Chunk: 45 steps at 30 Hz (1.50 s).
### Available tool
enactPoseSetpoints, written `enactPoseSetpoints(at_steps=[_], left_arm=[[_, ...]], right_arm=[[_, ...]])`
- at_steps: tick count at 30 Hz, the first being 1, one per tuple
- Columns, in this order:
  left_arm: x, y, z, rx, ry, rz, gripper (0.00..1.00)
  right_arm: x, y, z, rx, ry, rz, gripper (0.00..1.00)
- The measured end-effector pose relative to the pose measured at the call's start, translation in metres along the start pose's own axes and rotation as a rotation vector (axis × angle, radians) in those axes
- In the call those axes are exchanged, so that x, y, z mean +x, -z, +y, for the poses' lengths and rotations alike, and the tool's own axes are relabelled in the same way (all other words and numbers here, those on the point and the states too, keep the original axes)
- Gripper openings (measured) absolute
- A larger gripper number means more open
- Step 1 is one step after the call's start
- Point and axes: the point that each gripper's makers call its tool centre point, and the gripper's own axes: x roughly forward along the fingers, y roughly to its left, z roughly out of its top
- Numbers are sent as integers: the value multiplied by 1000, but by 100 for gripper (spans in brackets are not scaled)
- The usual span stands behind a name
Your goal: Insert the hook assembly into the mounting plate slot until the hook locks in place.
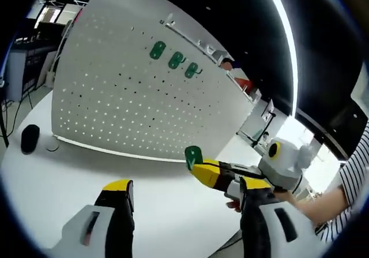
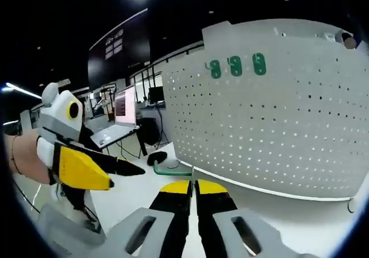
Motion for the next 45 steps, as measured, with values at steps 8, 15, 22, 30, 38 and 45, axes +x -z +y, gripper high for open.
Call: enactPoseSetpoints(at_steps=[8,15,22,30,38,45], left_arm=[[-1,-10,-8,-22,37,-34,60],[-1,-15,-12,-11,57,-52,44],[-1,-20,-17,12,76,-75,24],[-2,-22,-19,20,86,-86,11],[-4,-23,-21,28,92,-91,4],[-5,-24,-23,25,102,-90,4]], right_arm=[[-4,-7,17,23,-24,-34,0],[-6,-17,24,39,-39,-61,0],[-7,-20,32,50,-53,-70,0],[-7,-22,37,60,-62,-80,0],[-6,-24,39,59,-67,-86,0],[-8,-25,40,53,-66,-95,0]])
